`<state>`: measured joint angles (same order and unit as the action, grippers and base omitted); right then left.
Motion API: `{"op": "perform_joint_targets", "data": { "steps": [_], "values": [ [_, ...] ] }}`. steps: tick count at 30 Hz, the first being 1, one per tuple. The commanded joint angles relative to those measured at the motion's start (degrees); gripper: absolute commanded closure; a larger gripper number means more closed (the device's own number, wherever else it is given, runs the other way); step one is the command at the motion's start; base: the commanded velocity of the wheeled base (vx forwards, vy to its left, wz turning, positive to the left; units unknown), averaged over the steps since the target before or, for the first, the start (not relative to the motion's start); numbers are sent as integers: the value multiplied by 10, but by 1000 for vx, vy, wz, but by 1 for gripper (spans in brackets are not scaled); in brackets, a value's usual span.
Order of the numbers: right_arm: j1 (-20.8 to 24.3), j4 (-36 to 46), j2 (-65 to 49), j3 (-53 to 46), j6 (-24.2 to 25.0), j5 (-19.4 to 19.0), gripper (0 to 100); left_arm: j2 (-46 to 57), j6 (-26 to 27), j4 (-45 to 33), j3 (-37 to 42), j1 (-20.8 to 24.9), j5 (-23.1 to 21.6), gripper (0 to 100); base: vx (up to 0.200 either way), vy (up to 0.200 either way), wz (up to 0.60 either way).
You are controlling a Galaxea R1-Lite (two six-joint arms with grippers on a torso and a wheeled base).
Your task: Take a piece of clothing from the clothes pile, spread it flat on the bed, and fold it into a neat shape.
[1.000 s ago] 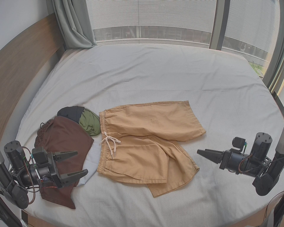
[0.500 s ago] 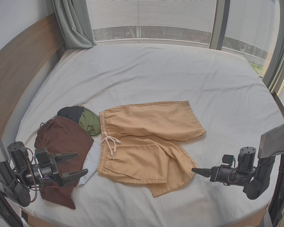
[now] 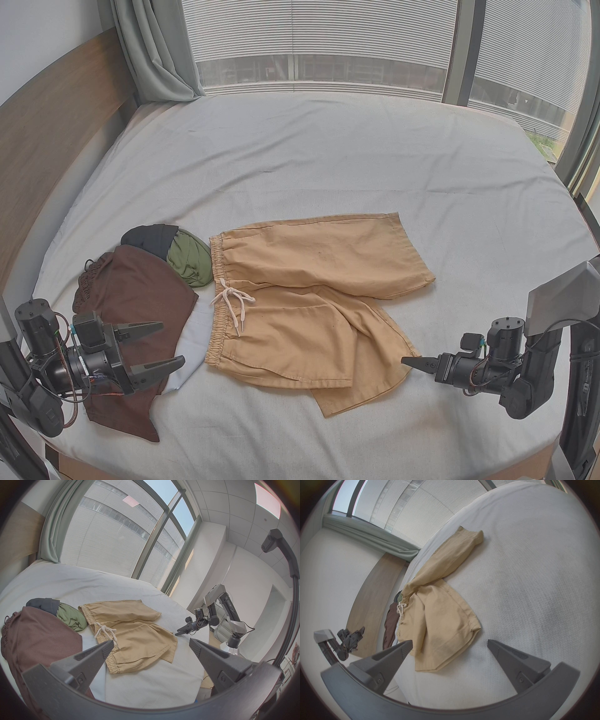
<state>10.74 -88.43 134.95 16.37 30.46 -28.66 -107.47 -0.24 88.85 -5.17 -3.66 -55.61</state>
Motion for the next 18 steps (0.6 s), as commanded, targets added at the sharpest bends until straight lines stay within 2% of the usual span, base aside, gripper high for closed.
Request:
{"op": "perform_joint_targets", "data": {
  "steps": [1, 4, 18],
  "values": [
    [5, 0, 16, 19, 20, 12, 0, 0, 0, 0, 0, 0, 0, 0, 0, 0, 0],
    [9, 0, 22, 26, 36, 21, 0, 2, 0, 0, 2, 0, 0, 0, 0, 0, 0],
    [11, -2, 39, 57, 37, 25, 0, 6, 0, 0, 1, 0, 0, 0, 0, 0, 0]
  ]
}}
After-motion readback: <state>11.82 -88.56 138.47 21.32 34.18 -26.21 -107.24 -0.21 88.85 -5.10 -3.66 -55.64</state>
